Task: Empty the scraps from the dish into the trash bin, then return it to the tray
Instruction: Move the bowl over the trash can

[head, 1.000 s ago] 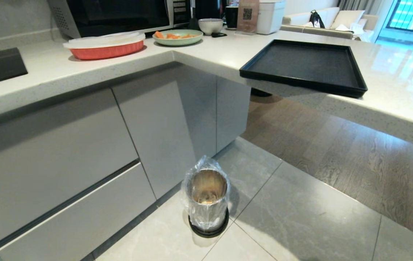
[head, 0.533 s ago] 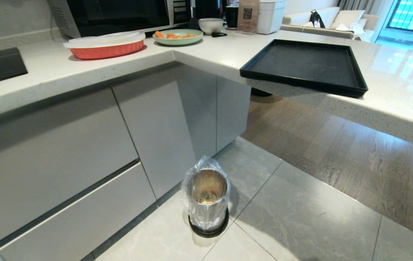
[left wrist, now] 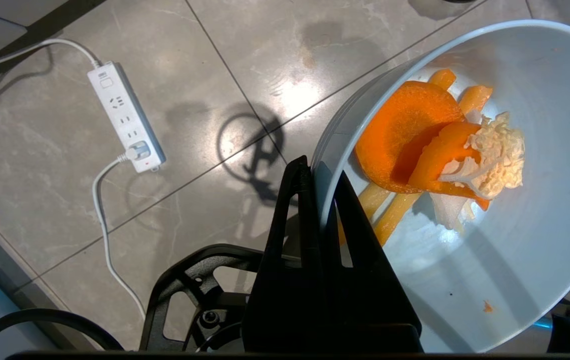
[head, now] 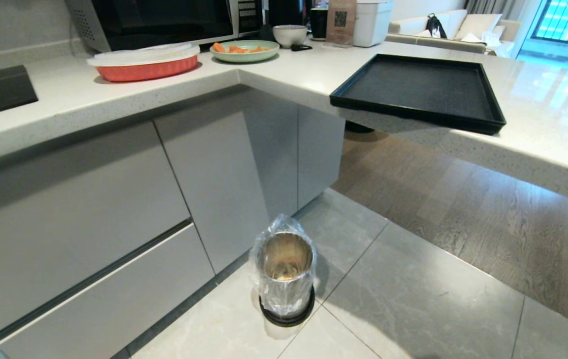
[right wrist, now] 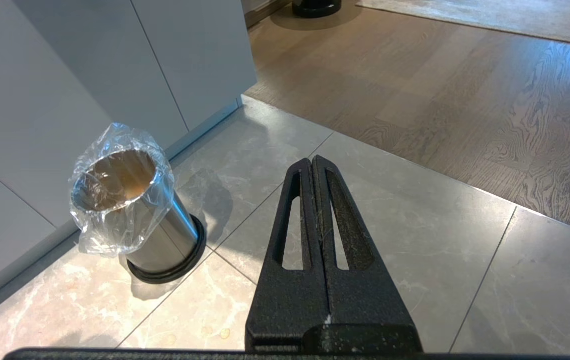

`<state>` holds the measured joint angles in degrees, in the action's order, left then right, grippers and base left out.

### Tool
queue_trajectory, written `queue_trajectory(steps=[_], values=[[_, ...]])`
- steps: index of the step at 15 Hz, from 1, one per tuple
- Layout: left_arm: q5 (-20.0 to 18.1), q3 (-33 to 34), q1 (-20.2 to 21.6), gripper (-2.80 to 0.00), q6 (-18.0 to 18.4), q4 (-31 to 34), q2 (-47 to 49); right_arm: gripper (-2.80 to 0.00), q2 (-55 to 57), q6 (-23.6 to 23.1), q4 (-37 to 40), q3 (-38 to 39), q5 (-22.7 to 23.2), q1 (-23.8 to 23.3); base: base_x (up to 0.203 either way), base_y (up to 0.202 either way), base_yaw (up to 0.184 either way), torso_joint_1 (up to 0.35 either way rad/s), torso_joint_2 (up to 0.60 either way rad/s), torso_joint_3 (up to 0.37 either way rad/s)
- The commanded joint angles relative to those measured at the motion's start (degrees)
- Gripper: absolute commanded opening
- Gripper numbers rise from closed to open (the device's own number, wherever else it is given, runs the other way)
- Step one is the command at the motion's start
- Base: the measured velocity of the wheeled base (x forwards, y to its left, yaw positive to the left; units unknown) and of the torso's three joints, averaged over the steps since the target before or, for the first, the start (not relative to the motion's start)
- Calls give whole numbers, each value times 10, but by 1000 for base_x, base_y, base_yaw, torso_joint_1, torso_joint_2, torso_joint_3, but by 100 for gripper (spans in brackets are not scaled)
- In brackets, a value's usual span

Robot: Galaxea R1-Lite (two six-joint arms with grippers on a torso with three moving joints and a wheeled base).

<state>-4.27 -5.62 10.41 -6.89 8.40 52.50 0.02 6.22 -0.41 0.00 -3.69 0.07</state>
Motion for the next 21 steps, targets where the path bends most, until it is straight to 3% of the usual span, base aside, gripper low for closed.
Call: queue_trajectory(steps=[1,15,21], values=[[9,-1,-3,-280,-1,0,2,-280,0,0,0,0,-1,0,0,0,0,0,0,0],[5,0,-13,-280,14,0,9,-280,0,0,0,0,0,0,0,0,0,0,0,-3],[8,3,-26,-280,9,0,7,-280,0,1,0,0,-1,0,0,0,0,2,4,-167]])
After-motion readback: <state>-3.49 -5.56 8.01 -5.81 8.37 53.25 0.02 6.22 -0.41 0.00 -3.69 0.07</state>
